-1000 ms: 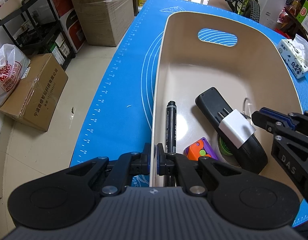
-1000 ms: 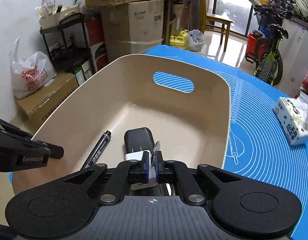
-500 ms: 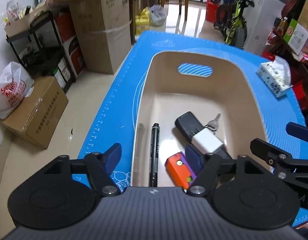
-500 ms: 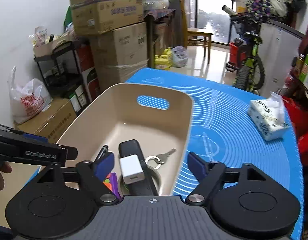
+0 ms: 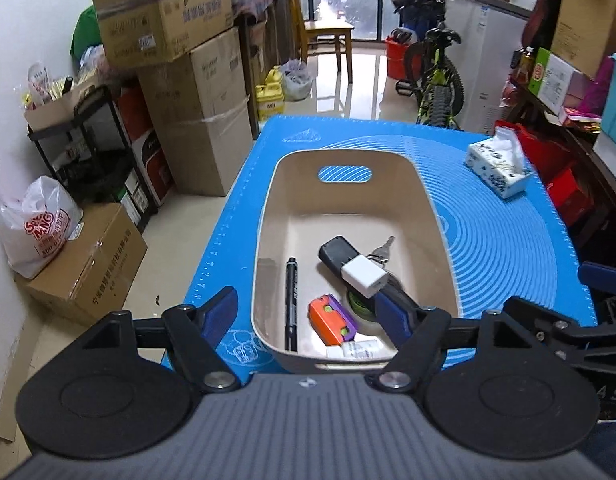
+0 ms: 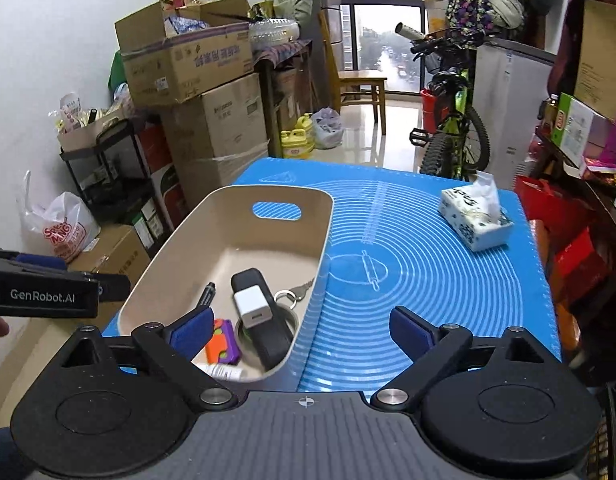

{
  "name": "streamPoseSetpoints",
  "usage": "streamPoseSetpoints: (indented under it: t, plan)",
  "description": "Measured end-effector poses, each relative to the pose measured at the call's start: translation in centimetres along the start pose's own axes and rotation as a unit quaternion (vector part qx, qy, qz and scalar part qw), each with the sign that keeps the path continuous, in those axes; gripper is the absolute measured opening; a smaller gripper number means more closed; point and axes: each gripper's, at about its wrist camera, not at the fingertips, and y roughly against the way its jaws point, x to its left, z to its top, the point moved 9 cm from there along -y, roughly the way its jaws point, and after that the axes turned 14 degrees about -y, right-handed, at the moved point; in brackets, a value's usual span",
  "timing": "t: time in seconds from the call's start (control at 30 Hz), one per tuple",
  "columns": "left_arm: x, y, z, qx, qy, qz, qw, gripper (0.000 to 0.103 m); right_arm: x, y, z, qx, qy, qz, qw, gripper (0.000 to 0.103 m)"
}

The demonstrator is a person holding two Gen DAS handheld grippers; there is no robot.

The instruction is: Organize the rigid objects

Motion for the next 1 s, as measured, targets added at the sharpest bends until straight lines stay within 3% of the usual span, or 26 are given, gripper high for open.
streamPoseSetpoints:
  t: [0.47, 1.0]
  plan:
    - [-3.6, 6.2, -3.7, -0.006, -0.008, -0.01, 0.9999, 0.076, -1.6, 8.9, -2.6, -0.015, -0.002, -0.015, 1.0, 0.095]
    - [-6.2, 10.0, -6.2, -0.018, -0.021, 0.0, 0.9996, 0.076, -2.6, 14.8, -5.6, -0.024, -0.02, -0.017, 0.999, 0.095]
